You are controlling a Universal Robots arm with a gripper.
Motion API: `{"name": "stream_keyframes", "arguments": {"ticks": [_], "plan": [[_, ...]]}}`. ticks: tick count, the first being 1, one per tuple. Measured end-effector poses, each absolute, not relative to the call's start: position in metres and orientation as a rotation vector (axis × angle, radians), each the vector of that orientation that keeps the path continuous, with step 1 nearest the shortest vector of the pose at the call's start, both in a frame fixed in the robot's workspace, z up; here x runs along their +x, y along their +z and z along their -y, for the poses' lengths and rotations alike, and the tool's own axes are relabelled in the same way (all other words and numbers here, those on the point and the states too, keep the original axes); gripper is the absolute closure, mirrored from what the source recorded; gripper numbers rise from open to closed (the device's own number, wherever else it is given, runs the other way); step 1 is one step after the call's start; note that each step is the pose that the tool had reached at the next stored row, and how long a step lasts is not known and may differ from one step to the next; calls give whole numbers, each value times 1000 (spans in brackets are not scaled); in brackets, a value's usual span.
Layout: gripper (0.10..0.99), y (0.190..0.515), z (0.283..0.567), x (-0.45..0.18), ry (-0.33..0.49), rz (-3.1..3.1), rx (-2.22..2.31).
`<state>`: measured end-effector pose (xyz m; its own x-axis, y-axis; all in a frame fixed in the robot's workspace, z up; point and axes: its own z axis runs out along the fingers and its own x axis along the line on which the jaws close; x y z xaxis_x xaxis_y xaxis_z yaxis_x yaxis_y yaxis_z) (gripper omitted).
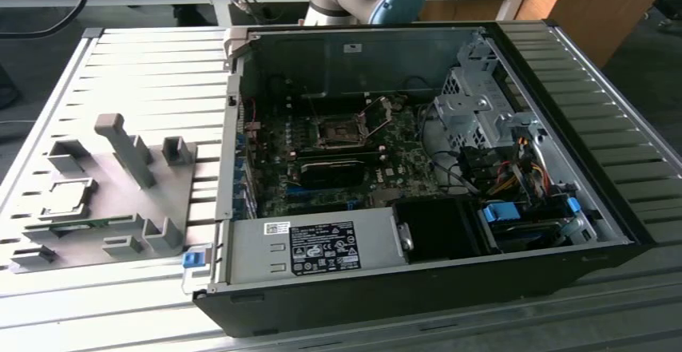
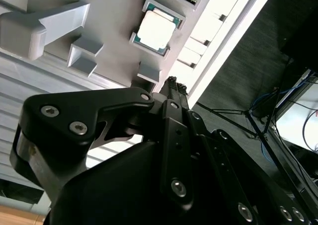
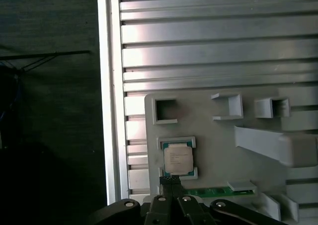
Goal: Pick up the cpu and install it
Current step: 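Pick up the cpu and move it towards the insertion slot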
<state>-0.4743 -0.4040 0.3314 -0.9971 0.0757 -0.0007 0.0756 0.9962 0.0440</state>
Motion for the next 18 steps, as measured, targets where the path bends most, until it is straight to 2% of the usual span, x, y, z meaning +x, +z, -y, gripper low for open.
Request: {"name": "stream_keyframes", "arguments": {"ticks": [5,6,7,9,10,12,13,15,16,18], "plan": [[980,328,404,-474,69,-3136,119],[918,326,404,-474,69,-3136,119],[918,325,404,-474,69,-3137,119],[796,321,405,-474,69,-3137,119],[796,319,405,-474,69,-3137,119],[678,316,405,-474,69,-3137,119],[678,314,405,-474,69,-3137,119],[561,310,405,-474,69,-3139,119],[561,308,405,-474,69,-3141,118],[447,305,405,-474,69,-3146,108]]}}
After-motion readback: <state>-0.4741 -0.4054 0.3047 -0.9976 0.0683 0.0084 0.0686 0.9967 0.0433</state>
